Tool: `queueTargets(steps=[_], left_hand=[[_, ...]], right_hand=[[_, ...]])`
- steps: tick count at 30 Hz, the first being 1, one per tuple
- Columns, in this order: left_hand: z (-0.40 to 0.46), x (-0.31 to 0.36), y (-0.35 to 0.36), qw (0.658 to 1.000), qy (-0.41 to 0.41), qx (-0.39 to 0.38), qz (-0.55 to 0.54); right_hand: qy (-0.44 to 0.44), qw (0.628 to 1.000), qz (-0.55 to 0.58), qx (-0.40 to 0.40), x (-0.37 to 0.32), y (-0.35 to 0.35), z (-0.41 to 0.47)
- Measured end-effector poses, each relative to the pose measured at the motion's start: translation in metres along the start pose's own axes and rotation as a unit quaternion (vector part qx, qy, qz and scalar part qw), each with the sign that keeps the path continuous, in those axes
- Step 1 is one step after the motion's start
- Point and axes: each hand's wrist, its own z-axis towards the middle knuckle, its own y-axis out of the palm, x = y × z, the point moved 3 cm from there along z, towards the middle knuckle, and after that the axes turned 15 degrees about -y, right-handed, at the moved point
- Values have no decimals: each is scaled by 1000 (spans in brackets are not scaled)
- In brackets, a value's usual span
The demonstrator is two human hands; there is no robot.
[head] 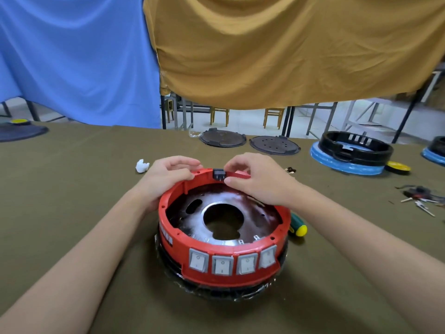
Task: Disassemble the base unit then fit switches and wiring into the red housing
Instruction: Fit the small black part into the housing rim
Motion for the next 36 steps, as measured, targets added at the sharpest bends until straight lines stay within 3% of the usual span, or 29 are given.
queueTargets(steps=[7,13,18,22,26,30,33,36], left_hand=[[1,-6,2,999,-37,-1,-17],[4,-7,1,999,-50,-11,0],[-2,-4,-1,991,-88,-94,38],[-3,-2,-4,992,-75,-57,88],[-2,4,-6,998,-28,-6,54],[-1,4,-16,998,-40,46,1],[-1,-1,-16,996,-69,48,-10],[0,-1,-15,995,-101,17,14]], right_hand=[[-14,993,-65,-100,12,21,40],[-70,976,-170,-119,11,34,42],[-31,984,-105,-143,15,27,37],[58,996,-17,-72,28,5,16],[124,988,80,-43,40,-7,-13],[194,927,282,155,60,-24,-37],[277,884,252,280,88,-28,-66],[345,887,133,278,107,-23,-87]])
